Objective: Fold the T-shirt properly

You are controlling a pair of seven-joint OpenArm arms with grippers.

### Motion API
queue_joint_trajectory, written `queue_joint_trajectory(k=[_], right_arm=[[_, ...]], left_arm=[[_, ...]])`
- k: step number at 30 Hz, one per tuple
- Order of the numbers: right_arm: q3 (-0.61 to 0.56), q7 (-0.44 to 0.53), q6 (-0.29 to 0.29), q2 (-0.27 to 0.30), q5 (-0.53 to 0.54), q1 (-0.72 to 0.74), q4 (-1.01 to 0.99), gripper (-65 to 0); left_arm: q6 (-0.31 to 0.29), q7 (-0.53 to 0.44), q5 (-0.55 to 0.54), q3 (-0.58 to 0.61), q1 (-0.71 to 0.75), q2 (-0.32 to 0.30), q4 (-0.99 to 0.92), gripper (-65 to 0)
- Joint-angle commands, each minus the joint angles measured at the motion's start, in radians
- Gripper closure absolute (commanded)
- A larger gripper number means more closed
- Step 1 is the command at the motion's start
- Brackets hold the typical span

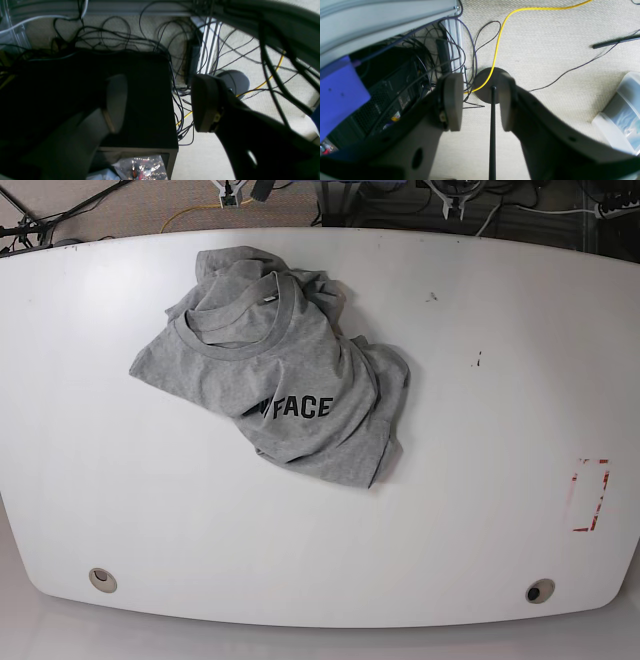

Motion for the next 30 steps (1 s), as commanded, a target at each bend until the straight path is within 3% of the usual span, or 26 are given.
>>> queue_joint_trajectory(k=[1, 3, 16, 30], right_arm=[[0.002, 0.008, -0.001, 0.003, -0.006, -0.052, 0.055, -22.5], [-0.001, 0.006, 0.0, -0.005, -0.002, 0.024, 0.008, -22.5], [-0.001, 0.006, 0.0, -0.005, -0.002, 0.033, 0.008, -22.5], [0.002, -0.002, -0.002, -0.002, -0.002, -0.06, 0.18, -22.4]], left_arm=[[0.001, -0.014, 0.005, 0.002, 0.07, -0.01, 0.095, -37.6], [-0.002, -0.004, 0.0, 0.001, 0.03, -0.005, 0.009, -37.4], [-0.002, -0.004, -0.003, -0.002, 0.013, -0.01, 0.007, -37.4], [-0.002, -0.008, -0.006, -0.004, 0.016, -0.01, 0.01, -37.4]])
